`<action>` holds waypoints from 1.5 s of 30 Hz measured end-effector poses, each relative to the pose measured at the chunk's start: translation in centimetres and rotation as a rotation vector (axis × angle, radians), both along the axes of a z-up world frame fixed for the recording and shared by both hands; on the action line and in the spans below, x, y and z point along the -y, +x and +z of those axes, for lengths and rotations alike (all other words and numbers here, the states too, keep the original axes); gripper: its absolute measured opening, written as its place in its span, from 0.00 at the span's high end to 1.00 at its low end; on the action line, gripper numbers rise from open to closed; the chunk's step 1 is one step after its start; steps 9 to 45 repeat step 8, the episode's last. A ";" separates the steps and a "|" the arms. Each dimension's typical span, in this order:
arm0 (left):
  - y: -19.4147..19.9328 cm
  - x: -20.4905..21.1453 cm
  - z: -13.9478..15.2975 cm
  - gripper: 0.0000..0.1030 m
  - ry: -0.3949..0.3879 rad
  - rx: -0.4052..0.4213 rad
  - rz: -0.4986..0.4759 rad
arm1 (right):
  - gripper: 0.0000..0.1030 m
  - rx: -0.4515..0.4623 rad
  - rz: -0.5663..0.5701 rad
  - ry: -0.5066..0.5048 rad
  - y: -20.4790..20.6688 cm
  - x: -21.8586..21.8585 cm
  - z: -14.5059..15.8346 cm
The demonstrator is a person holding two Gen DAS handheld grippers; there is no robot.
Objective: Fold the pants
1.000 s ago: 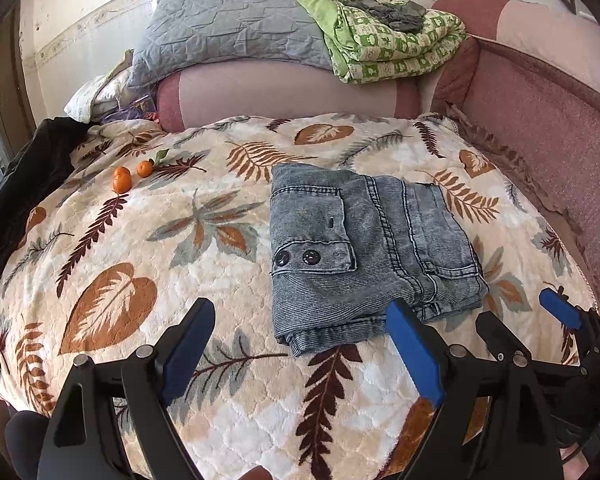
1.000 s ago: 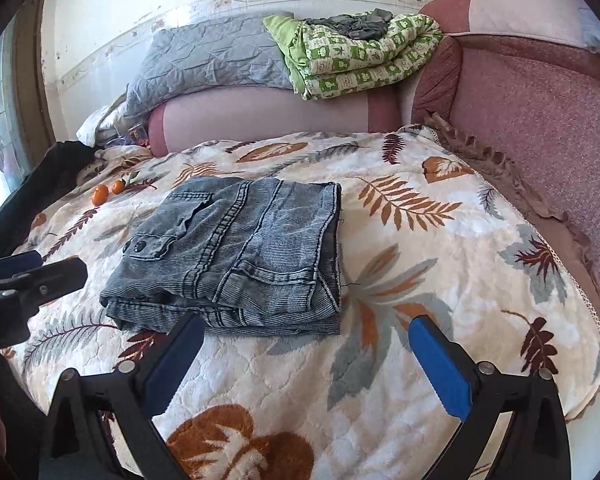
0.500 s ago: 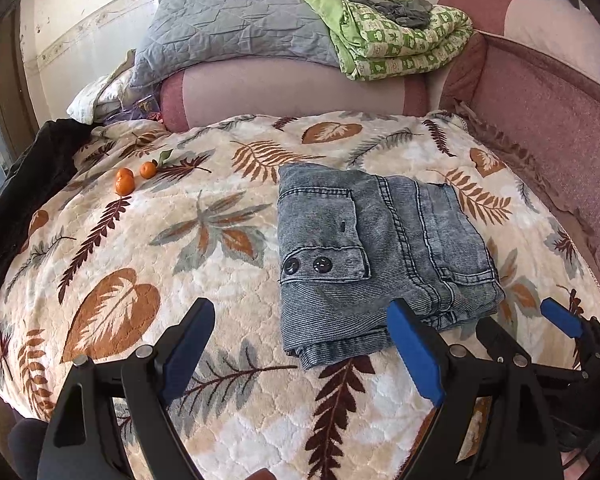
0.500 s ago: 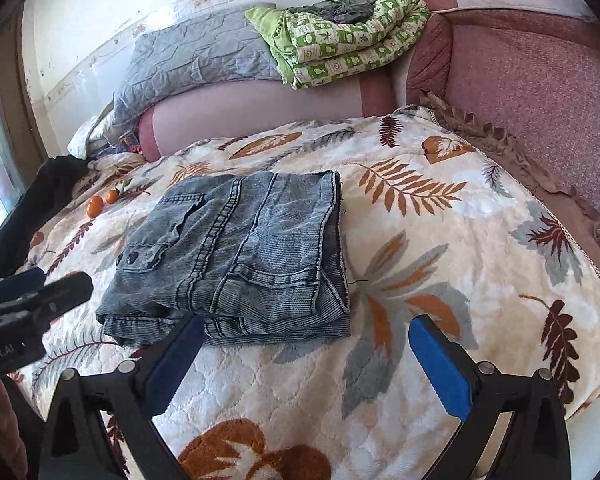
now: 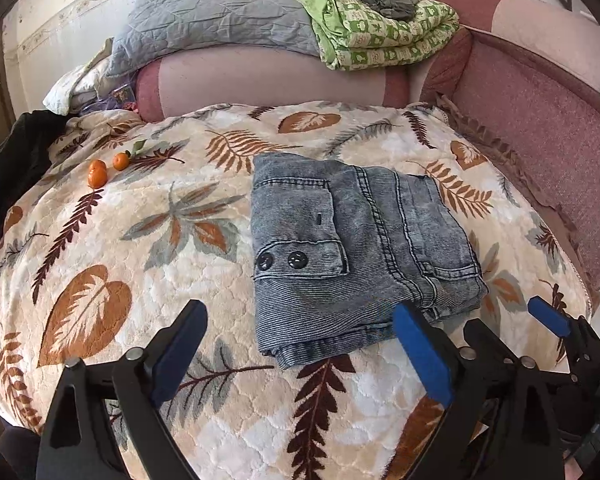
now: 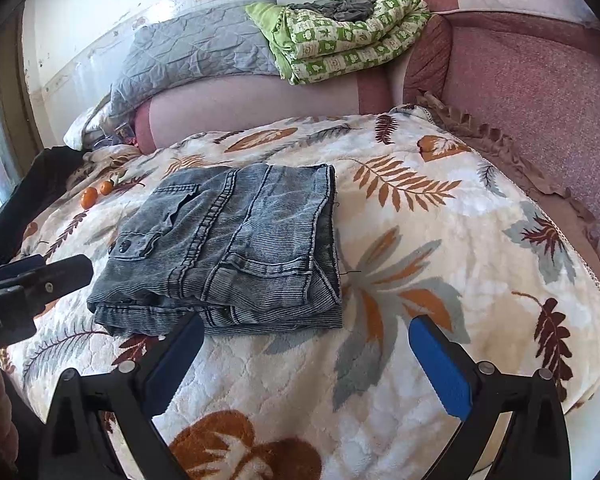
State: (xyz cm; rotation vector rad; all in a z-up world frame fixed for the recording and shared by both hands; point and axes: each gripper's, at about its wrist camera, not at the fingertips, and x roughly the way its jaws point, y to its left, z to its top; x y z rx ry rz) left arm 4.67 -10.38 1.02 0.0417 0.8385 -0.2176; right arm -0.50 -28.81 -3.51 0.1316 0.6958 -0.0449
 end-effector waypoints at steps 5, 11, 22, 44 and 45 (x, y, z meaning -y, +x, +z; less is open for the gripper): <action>0.2 0.2 0.2 0.02 0.021 0.052 0.026 | 0.00 -0.001 -0.002 -0.001 0.0 0.0 -0.1; 0.4 0.2 0.4 0.02 0.012 0.052 0.018 | 0.00 -0.004 -0.008 0.001 0.1 0.2 -0.1; 0.4 0.2 0.4 0.02 0.012 0.052 0.018 | 0.00 -0.004 -0.008 0.001 0.1 0.2 -0.1; 0.4 0.2 0.4 0.02 0.012 0.052 0.018 | 0.00 -0.004 -0.008 0.001 0.1 0.2 -0.1; 0.4 0.2 0.4 0.02 0.012 0.052 0.018 | 0.00 -0.004 -0.008 0.001 0.1 0.2 -0.1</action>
